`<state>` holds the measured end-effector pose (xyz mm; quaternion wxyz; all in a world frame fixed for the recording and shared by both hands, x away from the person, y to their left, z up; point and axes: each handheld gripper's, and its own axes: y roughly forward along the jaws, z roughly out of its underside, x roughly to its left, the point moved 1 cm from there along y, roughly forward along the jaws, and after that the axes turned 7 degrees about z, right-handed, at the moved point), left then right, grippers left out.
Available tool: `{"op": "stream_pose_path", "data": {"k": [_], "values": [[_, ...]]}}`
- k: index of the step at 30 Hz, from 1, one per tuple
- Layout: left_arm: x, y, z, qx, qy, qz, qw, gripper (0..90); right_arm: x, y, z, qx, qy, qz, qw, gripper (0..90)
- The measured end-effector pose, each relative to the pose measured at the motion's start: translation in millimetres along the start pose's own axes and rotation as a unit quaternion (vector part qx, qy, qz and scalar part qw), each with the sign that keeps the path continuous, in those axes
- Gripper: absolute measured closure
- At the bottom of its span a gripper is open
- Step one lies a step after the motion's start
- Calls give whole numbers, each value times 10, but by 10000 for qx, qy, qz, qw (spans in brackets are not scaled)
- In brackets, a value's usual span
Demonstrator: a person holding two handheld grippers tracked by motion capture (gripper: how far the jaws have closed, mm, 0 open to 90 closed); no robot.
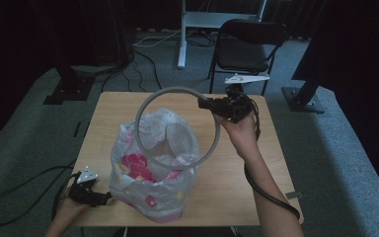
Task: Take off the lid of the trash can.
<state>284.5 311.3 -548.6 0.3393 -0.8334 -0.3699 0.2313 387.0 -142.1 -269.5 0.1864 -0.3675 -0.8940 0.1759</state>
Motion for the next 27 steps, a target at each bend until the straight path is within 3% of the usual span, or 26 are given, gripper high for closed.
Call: {"op": "stream_pose_path", "data": {"k": [11, 27], "values": [[-5, 3, -4, 14, 10, -7, 10000, 17, -267, -277, 62, -165, 198, 270, 9993, 830], [-1, 3, -2, -16, -1, 22, 10000, 17, -686, -655, 281, -330, 601, 639, 9956, 830]]}}
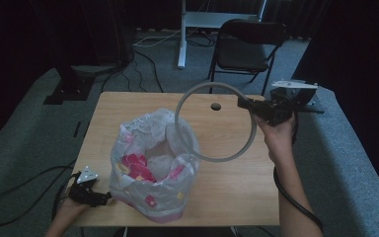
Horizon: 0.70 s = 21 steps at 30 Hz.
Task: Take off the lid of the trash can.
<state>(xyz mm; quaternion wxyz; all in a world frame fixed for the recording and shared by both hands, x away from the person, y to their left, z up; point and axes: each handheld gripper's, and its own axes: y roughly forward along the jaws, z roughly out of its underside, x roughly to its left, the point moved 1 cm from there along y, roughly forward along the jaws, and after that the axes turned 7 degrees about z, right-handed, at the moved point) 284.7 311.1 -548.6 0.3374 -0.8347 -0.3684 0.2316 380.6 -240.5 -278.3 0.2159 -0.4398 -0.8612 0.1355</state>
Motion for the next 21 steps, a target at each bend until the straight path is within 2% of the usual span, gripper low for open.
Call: {"op": "stream_pose_path", "data": {"k": [5, 13, 21], "values": [[0, 3, -3, -4, -9, 4, 10000, 17, -161, -90, 88, 17, 126, 152, 9998, 831], [3, -1, 0, -22, -33, 26, 10000, 17, -356, -120, 293, 140, 288, 304, 9990, 830], [4, -6, 3, -32, -52, 53, 10000, 17, -508, -22, 567, 278, 487, 307, 9980, 830]]}}
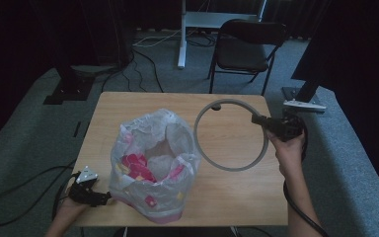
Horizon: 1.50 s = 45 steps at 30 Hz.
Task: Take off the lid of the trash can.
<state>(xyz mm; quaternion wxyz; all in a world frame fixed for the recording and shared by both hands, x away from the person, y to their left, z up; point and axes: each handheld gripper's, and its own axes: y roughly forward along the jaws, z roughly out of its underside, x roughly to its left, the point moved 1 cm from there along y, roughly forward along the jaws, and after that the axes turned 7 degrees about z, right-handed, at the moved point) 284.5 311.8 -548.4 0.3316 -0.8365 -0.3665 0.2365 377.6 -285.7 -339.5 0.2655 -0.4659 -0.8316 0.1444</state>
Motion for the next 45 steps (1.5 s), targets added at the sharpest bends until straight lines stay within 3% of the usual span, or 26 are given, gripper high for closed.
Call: {"op": "stream_pose_path", "data": {"k": [12, 26, 38, 45], "values": [[-2, 0, 0, 14, 13, -3, 10000, 17, -247, 257, 385, 341, 284, 38, 9990, 830], [-5, 1, 2, 0, 24, 6, 10000, 17, -503, 549, 896, 783, 625, 145, 9949, 830], [-8, 1, 2, 6, 26, 5, 10000, 17, -754, 695, 1266, 1017, 735, 378, 9914, 829], [-8, 2, 2, 3, 32, 17, 10000, 17, -839, 749, 1395, 1085, 737, 472, 9902, 829]]}}
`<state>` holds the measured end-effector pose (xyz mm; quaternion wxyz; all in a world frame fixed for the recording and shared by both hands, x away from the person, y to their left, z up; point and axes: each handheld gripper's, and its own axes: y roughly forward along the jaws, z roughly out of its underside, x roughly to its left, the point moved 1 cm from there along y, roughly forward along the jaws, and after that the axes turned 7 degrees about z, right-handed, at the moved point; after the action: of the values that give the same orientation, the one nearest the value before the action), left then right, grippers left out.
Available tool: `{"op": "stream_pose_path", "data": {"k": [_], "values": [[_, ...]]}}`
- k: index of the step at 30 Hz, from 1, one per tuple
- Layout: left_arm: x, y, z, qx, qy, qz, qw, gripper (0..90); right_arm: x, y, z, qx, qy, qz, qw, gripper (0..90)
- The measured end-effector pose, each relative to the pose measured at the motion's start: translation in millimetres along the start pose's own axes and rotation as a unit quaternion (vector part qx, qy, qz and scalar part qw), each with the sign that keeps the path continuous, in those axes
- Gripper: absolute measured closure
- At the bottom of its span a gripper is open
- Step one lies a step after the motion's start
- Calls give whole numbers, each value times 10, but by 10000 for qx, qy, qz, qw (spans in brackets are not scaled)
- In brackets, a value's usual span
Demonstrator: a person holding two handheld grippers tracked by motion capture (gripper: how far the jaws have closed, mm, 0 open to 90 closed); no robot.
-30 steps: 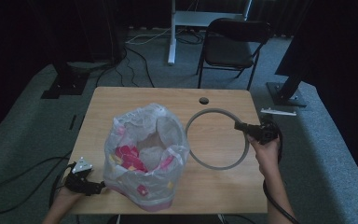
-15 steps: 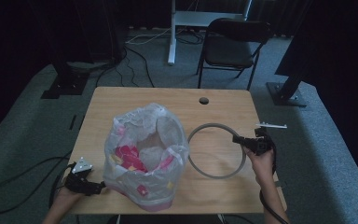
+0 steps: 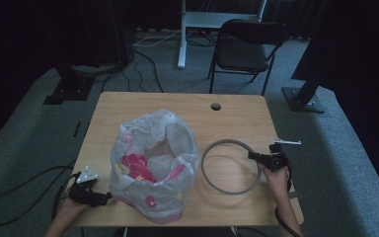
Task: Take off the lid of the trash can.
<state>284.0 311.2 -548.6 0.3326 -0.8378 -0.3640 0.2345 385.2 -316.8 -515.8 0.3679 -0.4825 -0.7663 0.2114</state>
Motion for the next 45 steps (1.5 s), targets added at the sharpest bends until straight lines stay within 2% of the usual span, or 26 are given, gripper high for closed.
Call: {"op": "stream_pose_path", "data": {"k": [8, 9, 16, 27, 35, 39, 41, 44, 45], "values": [[-6, 0, 1, 5, 7, -3, 10000, 17, -36, 105, 60, 147, -36, 100, 9998, 828], [-5, 0, 1, 4, 5, -2, 10000, 17, -45, 125, 69, 198, -67, 176, 9996, 828], [-4, 0, 1, 0, 5, 6, 10000, 17, -109, 171, 100, 359, -53, 323, 9988, 824], [-6, 0, 0, -4, -8, 10, 10000, 17, -204, 187, 133, 473, 29, 328, 9983, 814], [-11, 5, -3, -3, -6, 11, 10000, 17, -215, 163, 116, 511, -11, 358, 9981, 737], [-10, 4, -3, -7, -8, 16, 10000, 17, -196, 154, 107, 490, -98, 542, 9973, 691], [-10, 3, -2, -2, -3, 15, 10000, 17, -189, 148, 99, 466, -120, 608, 9970, 642], [-9, 3, -2, -4, -7, 16, 10000, 17, -166, 138, 87, 456, -162, 657, 9967, 512], [-10, 3, -2, -1, -6, 15, 10000, 17, -157, 137, 84, 463, -189, 631, 9968, 438]]}}
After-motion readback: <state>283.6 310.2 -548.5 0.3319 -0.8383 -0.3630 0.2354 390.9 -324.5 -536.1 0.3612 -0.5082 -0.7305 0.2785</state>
